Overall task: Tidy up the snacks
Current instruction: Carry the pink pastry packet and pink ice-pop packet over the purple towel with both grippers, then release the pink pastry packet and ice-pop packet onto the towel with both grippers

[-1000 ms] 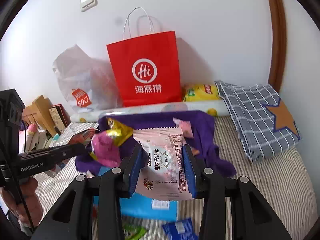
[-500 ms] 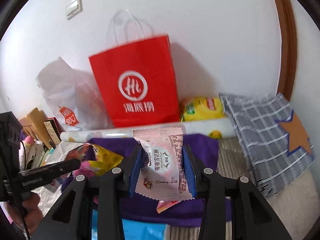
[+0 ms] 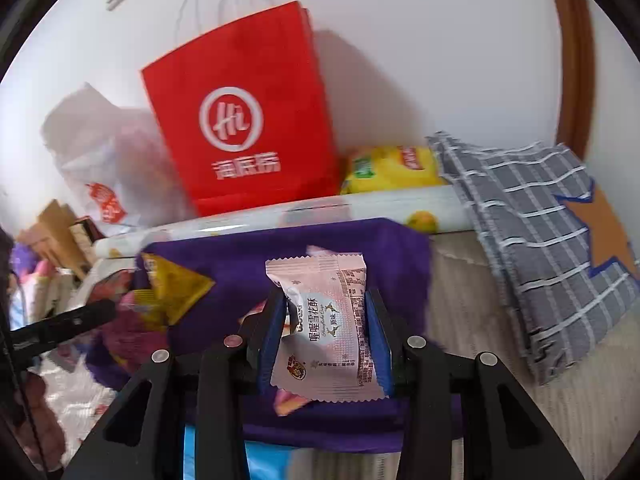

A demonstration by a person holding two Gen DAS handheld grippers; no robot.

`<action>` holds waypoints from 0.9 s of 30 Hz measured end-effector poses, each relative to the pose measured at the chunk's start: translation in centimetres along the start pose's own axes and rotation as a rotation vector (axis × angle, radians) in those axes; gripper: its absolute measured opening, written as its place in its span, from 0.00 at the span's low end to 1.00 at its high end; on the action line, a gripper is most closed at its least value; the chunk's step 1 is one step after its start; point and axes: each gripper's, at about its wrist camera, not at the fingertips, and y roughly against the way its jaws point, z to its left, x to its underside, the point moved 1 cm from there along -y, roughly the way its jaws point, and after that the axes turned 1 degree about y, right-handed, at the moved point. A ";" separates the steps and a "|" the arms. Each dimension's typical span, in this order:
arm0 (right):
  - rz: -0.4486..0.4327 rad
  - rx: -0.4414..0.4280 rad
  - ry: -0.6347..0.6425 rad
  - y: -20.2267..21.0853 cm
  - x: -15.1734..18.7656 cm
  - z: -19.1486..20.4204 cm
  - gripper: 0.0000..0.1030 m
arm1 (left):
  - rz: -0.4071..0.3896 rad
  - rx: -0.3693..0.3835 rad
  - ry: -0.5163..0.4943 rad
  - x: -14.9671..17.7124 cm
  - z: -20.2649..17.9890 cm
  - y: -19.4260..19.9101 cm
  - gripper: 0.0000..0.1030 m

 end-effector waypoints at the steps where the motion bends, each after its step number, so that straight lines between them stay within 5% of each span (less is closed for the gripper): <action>1: 0.016 0.007 0.003 -0.3 0.1 -0.1 0.39 | -0.002 -0.003 -0.005 0.0 -0.1 0.0 0.18; 9: 0.094 0.080 0.088 -2.1 1.0 0.5 0.39 | -0.013 0.006 -0.002 0.3 -0.1 -0.2 0.19; 27: 0.018 -0.012 0.045 0.3 0.2 0.8 0.49 | -0.029 -0.007 0.028 -0.1 -0.8 -2.5 0.19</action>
